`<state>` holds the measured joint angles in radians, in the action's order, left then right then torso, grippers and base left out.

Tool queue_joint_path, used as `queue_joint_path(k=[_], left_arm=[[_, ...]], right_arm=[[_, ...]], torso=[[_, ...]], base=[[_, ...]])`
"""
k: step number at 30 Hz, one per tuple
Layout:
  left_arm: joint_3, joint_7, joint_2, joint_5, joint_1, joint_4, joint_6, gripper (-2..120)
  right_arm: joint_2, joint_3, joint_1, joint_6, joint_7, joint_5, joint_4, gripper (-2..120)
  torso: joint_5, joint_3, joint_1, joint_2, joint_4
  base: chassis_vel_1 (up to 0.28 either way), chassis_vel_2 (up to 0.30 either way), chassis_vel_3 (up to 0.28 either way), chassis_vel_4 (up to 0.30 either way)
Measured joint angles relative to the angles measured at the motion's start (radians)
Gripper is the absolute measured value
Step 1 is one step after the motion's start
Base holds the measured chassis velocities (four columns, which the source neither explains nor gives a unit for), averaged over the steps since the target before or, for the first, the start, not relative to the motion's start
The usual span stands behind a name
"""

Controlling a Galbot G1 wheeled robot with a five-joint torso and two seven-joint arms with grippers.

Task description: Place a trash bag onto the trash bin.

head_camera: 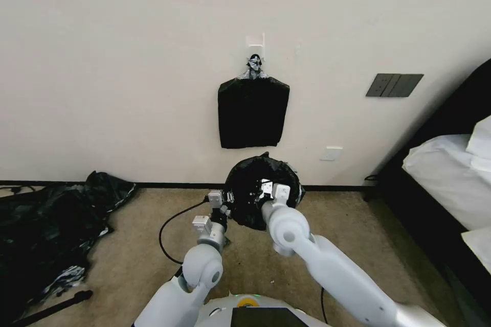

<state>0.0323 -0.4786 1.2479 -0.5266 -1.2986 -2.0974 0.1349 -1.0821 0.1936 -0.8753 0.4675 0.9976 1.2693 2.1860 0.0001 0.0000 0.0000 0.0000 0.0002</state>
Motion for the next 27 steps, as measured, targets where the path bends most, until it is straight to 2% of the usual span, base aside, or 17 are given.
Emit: queue_joint_path(k=[1,2,5,6,9,10,11,13,14,15,17,18,19,22,23,26,27], left_arm=[[0.0,0.0,0.0,0.0,0.0,0.0,0.0,1],[0.004,-0.017,0.001,-0.03,0.006,0.008,0.014,1],[0.019,-0.061,-0.001,-0.12,0.013,0.019,0.058,1],[0.019,-0.061,-0.001,-0.12,0.013,0.019,0.058,1],[0.028,-0.117,-0.003,-0.231,0.014,0.023,0.113,1],[0.028,-0.117,-0.003,-0.231,0.014,0.023,0.113,1],[0.029,-0.138,-0.002,-0.263,0.016,0.026,0.135,1],[0.026,-0.187,0.005,-0.33,0.024,0.038,0.174,1],[0.026,-0.187,0.005,-0.33,0.024,0.038,0.174,1],[0.019,-0.219,0.014,-0.371,0.033,0.054,0.201,1],[0.005,-0.25,0.026,-0.396,0.046,0.08,0.222,1],[0.005,-0.25,0.026,-0.396,0.046,0.08,0.222,1],[-0.01,-0.273,0.035,-0.413,0.058,0.097,0.232,1],[-0.049,-0.316,0.053,-0.436,0.089,0.133,0.251,1],[-0.049,-0.316,0.053,-0.436,0.089,0.133,0.251,1],[-0.087,-0.323,0.068,-0.389,0.118,0.198,0.256,1],[-0.087,-0.323,0.068,-0.389,0.118,0.198,0.256,1]], right_arm=[[0.0,0.0,0.0,0.0,0.0,0.0,0.0,0],[0.02,-0.016,-0.023,0.0,-0.044,-0.016,0.033,0],[0.107,-0.09,-0.112,-0.023,-0.248,-0.156,0.129,0],[0.107,-0.09,-0.112,-0.023,-0.248,-0.156,0.129,0],[0.179,-0.165,-0.181,-0.103,-0.382,-0.278,0.22,0],[0.179,-0.165,-0.181,-0.103,-0.382,-0.278,0.22,0],[0.194,-0.202,-0.204,-0.122,-0.426,-0.321,0.243,0],[0.213,-0.295,-0.27,-0.152,-0.519,-0.404,0.278,8],[0.213,-0.295,-0.27,-0.152,-0.519,-0.404,0.278,8],[0.216,-0.381,-0.329,-0.171,-0.589,-0.469,0.301,15],[0.208,-0.457,-0.395,-0.195,-0.628,-0.518,0.318,23],[0.208,-0.457,-0.395,-0.195,-0.628,-0.518,0.318,23],[0.196,-0.488,-0.428,-0.202,-0.635,-0.53,0.321,30],[0.172,-0.507,-0.459,-0.208,-0.635,-0.542,0.322,41],[0.172,-0.507,-0.459,-0.208,-0.635,-0.542,0.322,41],[0.16,-0.502,-0.457,-0.212,-0.628,-0.547,0.321,57],[0.16,-0.502,-0.457,-0.212,-0.628,-0.547,0.321,57]], torso=[[0.0,0.0,0.0,0.0,0.0],[0.0,0.0,0.0,0.0,0.0],[0.0002,0.0,0.0,0.0,-0.0005],[0.0002,0.0,0.0,0.0,-0.0005],[0.0,0.0,0.0,0.0,-0.0002],[0.0,0.0,0.0,0.0,-0.0002],[0.0001,0.0,0.0,0.0,0.0002],[0.0,0.0,0.0,0.0,0.0002],[0.0,0.0,0.0,0.0,0.0002],[0.0003,0.0,0.0,0.0,-0.0005],[-0.0001,0.0,0.0,0.0,-0.0006],[-0.0001,0.0,0.0,0.0,-0.0006],[0.0004,0.0,0.0,0.0,-0.0002],[0.0002,0.0,0.0,0.0,-0.0004],[0.0002,0.0,0.0,0.0,-0.0004],[0.0,0.0,0.0,0.0,-0.0001],[0.0,0.0,0.0,0.0,-0.0001]], base=[[0.0,0.0,0.0,0.0],[0.0,0.0,0.0,0.0],[0.0,0.0,0.0,0.0],[0.0,0.0,0.0,0.0],[0.0,0.0,0.0,0.0],[0.0,0.0,0.0,0.0],[0.0,0.0,0.0,0.0],[0.0,0.0,0.0,0.0],[0.0,0.0,0.0,0.0],[0.0,0.0,0.0,0.0],[0.0,0.0,0.0,0.0],[0.0,0.0,0.0,0.0],[0.0,0.0,0.0,0.0],[0.0,0.0,0.0,0.0],[0.0,0.0,0.0,0.0],[0.0,0.0,0.0,0.0],[0.0,0.0,0.0,0.0]])
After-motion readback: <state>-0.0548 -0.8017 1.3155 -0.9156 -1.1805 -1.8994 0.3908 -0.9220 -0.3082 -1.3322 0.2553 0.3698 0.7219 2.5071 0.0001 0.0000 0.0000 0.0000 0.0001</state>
